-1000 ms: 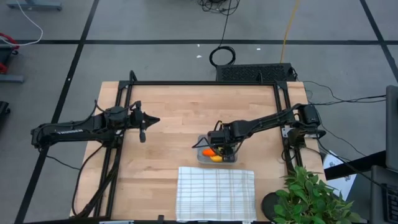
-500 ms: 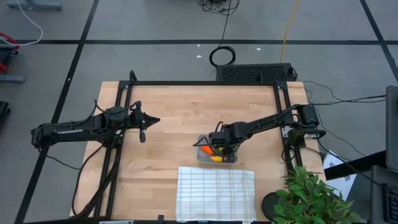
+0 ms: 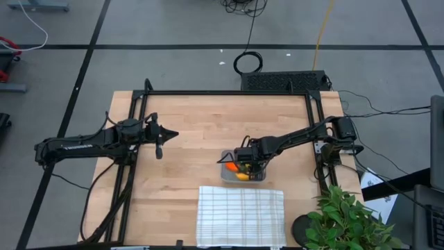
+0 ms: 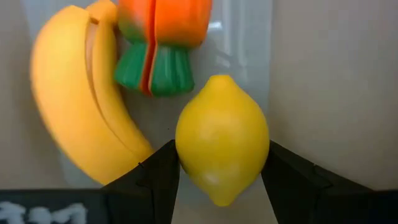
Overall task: Pick and placing Produce into tupperware
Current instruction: Put the lemon into the gray bin
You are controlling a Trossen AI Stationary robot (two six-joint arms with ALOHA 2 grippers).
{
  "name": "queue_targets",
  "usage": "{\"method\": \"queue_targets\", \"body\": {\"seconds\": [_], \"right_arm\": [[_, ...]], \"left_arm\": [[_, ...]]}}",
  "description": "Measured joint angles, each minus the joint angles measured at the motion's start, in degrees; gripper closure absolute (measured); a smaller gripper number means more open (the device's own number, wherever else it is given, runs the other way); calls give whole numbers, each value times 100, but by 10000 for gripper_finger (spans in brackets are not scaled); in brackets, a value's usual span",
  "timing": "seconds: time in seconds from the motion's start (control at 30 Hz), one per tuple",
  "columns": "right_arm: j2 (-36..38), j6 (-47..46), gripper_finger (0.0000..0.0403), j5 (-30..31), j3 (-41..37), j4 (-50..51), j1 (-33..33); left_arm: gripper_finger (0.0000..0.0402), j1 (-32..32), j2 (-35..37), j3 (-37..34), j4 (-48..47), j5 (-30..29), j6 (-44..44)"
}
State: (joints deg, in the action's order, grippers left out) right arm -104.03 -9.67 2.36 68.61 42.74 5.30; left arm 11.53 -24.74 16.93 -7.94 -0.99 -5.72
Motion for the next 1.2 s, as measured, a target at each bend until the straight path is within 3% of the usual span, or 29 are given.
{"method": "queue_targets", "body": {"seconds": [0.47, 0.8, 1.2], "right_arm": [[0, 6, 214, -64, -12, -144, -4], [-11, 0, 170, -67, -14, -256, 4], [-13, -44, 172, 65, -14, -247, 92]], "left_arm": [[380, -2, 1, 0, 4, 0, -2], [380, 0, 1, -1, 2, 1, -2], [380, -2, -1, 0, 2, 2, -2]]}}
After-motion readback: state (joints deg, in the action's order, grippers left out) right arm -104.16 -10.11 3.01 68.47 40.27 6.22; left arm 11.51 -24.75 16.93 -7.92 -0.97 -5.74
